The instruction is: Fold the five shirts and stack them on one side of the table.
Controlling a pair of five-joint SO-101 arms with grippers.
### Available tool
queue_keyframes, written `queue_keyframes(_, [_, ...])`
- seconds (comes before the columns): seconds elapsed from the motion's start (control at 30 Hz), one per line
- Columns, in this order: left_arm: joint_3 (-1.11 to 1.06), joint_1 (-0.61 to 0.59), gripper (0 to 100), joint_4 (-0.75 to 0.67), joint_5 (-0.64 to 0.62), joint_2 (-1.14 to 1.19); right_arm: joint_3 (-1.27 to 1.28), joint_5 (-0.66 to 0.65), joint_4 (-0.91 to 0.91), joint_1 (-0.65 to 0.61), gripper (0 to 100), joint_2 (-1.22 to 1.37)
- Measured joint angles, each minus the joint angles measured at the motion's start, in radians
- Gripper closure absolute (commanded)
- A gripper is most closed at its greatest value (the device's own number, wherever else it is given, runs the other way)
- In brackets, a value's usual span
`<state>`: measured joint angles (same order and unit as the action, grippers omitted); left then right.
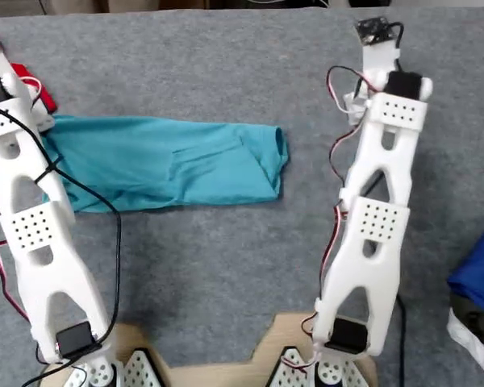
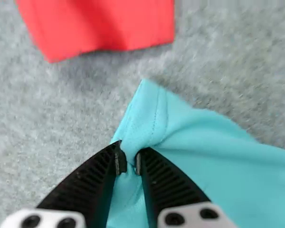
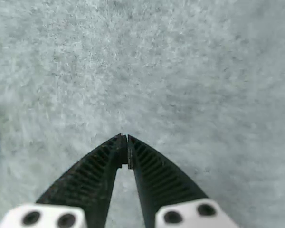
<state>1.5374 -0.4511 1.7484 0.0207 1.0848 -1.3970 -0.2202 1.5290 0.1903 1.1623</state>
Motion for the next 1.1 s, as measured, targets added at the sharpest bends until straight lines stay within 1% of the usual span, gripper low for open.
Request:
queue_keyframes(0.07, [0.009,0.037,98,0.000,0.000,0.000,0.000,0.026,-0.017,0.000,98.6,0.037])
queue_keyframes(0.17, [0.012,0.127,98,0.000,0.000,0.000,0.000,0.049,-0.048,0.000,98.6,0.078])
queue_keyframes(0.4, [0.012,0.365,98,0.000,0.000,0.000,-0.017,0.052,-0.077,0.018,98.6,0.103])
queue_keyframes(0.7, [0.012,0.597,98,0.000,0.000,-0.100,-0.021,0.054,-0.077,0.028,98.6,0.103])
queue_keyframes(0.9, [0.012,0.733,98,0.000,0.000,-0.109,-0.021,0.054,-0.080,0.029,98.6,0.103])
queue_keyframes(1.1, [0.012,0.830,98,-0.026,0.000,-0.109,-0.021,0.054,-0.080,0.028,98.6,0.103])
